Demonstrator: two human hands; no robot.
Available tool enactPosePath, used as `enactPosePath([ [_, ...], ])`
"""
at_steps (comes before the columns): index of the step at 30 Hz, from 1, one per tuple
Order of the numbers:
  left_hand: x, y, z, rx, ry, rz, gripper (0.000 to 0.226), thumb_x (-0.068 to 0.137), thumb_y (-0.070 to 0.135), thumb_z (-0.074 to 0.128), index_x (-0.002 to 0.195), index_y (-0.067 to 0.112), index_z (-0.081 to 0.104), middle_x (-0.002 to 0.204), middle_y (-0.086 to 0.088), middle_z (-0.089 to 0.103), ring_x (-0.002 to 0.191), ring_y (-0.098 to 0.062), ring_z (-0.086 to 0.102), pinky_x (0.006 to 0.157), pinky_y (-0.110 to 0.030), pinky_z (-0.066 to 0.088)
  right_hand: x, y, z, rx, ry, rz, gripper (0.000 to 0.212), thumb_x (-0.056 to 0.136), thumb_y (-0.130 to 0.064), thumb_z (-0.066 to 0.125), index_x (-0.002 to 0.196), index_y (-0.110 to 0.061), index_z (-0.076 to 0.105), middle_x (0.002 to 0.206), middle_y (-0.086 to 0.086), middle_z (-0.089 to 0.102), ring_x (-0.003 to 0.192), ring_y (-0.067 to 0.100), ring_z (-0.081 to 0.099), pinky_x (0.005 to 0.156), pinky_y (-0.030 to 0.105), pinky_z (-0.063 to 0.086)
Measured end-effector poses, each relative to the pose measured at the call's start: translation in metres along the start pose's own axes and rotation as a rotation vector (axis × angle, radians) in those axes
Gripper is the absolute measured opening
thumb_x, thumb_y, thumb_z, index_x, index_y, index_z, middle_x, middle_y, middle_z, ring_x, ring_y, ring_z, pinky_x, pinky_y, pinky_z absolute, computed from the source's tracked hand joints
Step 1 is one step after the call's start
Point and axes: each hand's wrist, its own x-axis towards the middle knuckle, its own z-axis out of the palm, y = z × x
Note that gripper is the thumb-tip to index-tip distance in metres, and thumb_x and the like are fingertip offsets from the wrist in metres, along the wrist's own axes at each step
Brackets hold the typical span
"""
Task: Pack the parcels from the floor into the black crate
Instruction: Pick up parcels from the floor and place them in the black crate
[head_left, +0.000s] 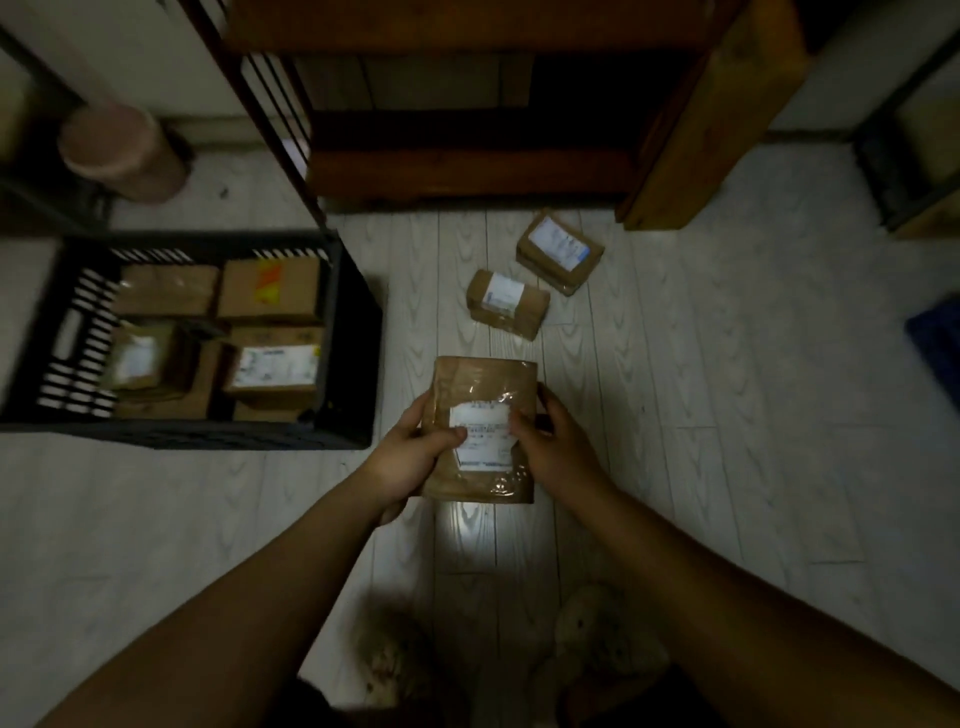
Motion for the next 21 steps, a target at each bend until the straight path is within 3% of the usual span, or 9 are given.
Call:
enactPosePath([
  [3,-0.072,0.067,-0.007,0.059,0.088,0.0,0.074,0.077,0.026,0.071,0.138,0.028,0.028,0.112,-0.005,0.061,0.092,-0.022,0.067,0.076,-0.04,0.056,-0.057,-0.079,-0.009,0.061,0.007,0.045,0.072,0.083,-0.04,0.066,0.142,-0.042,0.025,0.129,-0.005,0.05,0.101,0.009,0.056,0.072,0.027,0.048],
  [5,-0.121,0.112,-0.014,0.102,0.075,-0.001,0.063,0.077,0.03,0.07,0.13,0.019,0.038,0.106,-0.006,0.064,0.088,-0.023,0.068,0.069,-0.037,0.057,-0.097,-0.135,-0.013,0.1,-0.045,0.096,0.08,0.079,-0.048,0.067,0.142,-0.05,0.017,0.129,-0.007,0.05,0.109,0.019,0.056,0.079,0.038,0.051],
  [8,-0.192,0.173,-0.026,0.126,0.016,0.01,0.047,0.076,0.036,0.07,0.117,0.024,0.051,0.106,-0.008,0.068,0.093,-0.027,0.067,0.082,-0.049,0.055,-0.152,-0.208,-0.012,0.208,-0.111,0.072,0.051,0.083,-0.041,0.064,0.129,-0.045,0.042,0.109,-0.003,0.066,0.097,0.022,0.064,0.068,0.04,0.056],
  [10,-0.229,0.203,-0.034,0.112,0.007,0.05,0.052,0.07,0.046,0.07,0.117,0.031,0.054,0.11,-0.008,0.067,0.1,-0.03,0.064,0.089,-0.054,0.05,-0.179,-0.245,-0.008,0.272,-0.082,0.004,0.041,0.086,-0.032,0.061,0.125,-0.038,0.048,0.108,0.002,0.066,0.094,0.024,0.065,0.061,0.036,0.055],
  [12,-0.256,0.222,-0.041,0.034,0.018,0.085,0.067,0.064,0.053,0.071,0.125,0.034,0.05,0.116,-0.008,0.064,0.107,-0.031,0.06,0.09,-0.055,0.049,-0.199,-0.273,0.0,0.371,-0.029,-0.035,0.045,0.089,-0.028,0.059,0.13,-0.032,0.043,0.117,0.006,0.062,0.097,0.025,0.064,0.061,0.036,0.055],
  [14,-0.278,0.231,-0.044,-0.061,0.006,0.097,0.08,0.054,0.057,0.076,0.125,0.034,0.049,0.116,-0.006,0.065,0.106,-0.028,0.061,0.08,-0.05,0.054,-0.213,-0.294,0.008,0.473,0.01,-0.048,0.052,0.088,-0.029,0.061,0.134,-0.032,0.037,0.127,0.008,0.054,0.103,0.026,0.063,0.066,0.041,0.058],
  [16,-0.298,0.24,-0.047,-0.11,0.019,0.162,0.077,0.054,0.049,0.08,0.123,0.036,0.047,0.11,-0.006,0.069,0.099,-0.027,0.066,0.074,-0.049,0.054,-0.222,-0.311,0.017,0.502,-0.029,-0.059,0.056,0.086,-0.031,0.063,0.134,-0.032,0.036,0.129,0.008,0.052,0.106,0.026,0.062,0.078,0.05,0.056],
  [18,-0.318,0.252,-0.057,-0.167,0.116,0.26,0.059,0.068,0.032,0.076,0.119,0.036,0.046,0.1,-0.006,0.072,0.091,-0.028,0.069,0.071,-0.049,0.054,-0.23,-0.33,0.027,0.426,-0.096,-0.101,0.055,0.084,-0.032,0.064,0.132,-0.03,0.037,0.117,0.002,0.062,0.097,0.017,0.065,0.081,0.043,0.057],
  [21,-0.351,0.274,-0.08,-0.182,0.215,0.351,0.039,0.077,0.024,0.067,0.109,0.04,0.051,0.094,-0.007,0.073,0.084,-0.029,0.07,0.068,-0.048,0.056,-0.243,-0.357,0.043,0.188,-0.148,-0.224,0.05,0.078,-0.039,0.069,0.121,-0.033,0.042,0.102,-0.013,0.061,0.081,-0.002,0.06,0.064,0.019,0.049],
])
